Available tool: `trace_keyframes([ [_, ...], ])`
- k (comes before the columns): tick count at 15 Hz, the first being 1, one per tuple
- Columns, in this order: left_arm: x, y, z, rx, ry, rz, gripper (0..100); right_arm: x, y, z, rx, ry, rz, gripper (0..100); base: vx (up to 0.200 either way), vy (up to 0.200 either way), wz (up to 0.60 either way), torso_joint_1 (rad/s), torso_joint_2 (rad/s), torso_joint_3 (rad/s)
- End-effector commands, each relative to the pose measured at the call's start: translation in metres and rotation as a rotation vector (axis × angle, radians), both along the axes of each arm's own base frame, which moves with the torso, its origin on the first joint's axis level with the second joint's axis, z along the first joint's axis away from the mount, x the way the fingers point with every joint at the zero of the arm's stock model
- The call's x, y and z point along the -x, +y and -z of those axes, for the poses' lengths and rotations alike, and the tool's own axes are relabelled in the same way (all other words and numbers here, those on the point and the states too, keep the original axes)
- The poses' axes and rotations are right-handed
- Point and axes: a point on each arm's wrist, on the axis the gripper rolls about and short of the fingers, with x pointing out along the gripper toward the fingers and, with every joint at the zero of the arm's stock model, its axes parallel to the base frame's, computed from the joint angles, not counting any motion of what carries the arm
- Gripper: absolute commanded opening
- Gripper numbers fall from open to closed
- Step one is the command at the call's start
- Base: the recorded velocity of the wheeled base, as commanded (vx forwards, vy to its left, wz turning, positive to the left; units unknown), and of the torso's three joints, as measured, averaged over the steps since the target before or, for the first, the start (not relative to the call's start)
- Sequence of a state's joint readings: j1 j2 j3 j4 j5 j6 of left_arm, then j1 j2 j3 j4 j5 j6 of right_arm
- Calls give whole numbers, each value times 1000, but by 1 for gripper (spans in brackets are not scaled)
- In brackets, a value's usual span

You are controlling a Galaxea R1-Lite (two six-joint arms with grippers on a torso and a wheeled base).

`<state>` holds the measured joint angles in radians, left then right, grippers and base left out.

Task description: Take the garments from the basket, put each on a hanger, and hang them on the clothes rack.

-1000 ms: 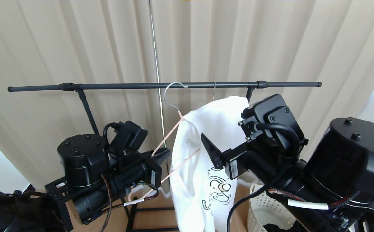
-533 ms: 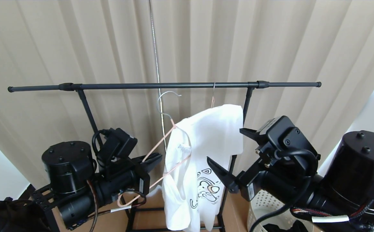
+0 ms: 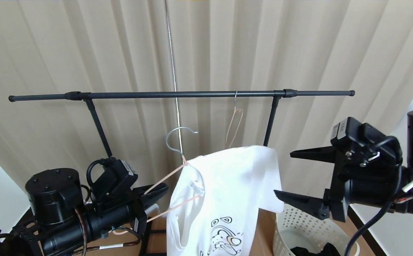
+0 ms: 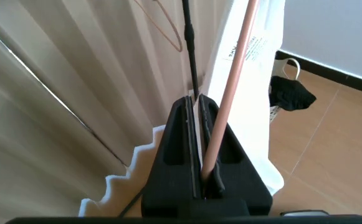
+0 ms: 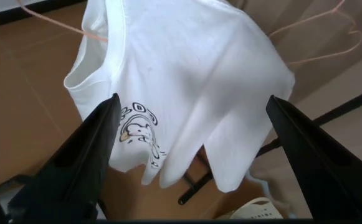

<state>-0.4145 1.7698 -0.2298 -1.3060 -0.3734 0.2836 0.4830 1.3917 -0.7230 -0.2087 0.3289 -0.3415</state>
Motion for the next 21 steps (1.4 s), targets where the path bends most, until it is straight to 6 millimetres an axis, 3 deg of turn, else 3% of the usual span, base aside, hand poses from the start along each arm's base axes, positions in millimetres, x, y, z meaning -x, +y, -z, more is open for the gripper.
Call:
trace_keyframes([
  [1, -1, 0, 9, -38, 9, 26, 0, -2, -21, -35, 46, -52, -64, 100, 0, 0, 0, 0, 0, 0],
  [4, 10, 1, 20, -93, 24, 97, 0, -13, -26, -44, 208, -45, -243, 100, 0, 0, 0, 0, 0, 0],
  [9, 20, -11, 23, -99, 14, 164, 0, -53, -9, -36, 315, 83, -413, 100, 0, 0, 0, 0, 0, 0],
  [15, 21, -18, 23, -92, -1, 187, 0, -62, 31, -9, 343, 152, -535, 100, 0, 0, 0, 0, 0, 0],
  [21, 21, -22, 25, -81, -10, 199, 0, -67, 41, 9, 347, 192, -557, 100, 0, 0, 0, 0, 0, 0],
])
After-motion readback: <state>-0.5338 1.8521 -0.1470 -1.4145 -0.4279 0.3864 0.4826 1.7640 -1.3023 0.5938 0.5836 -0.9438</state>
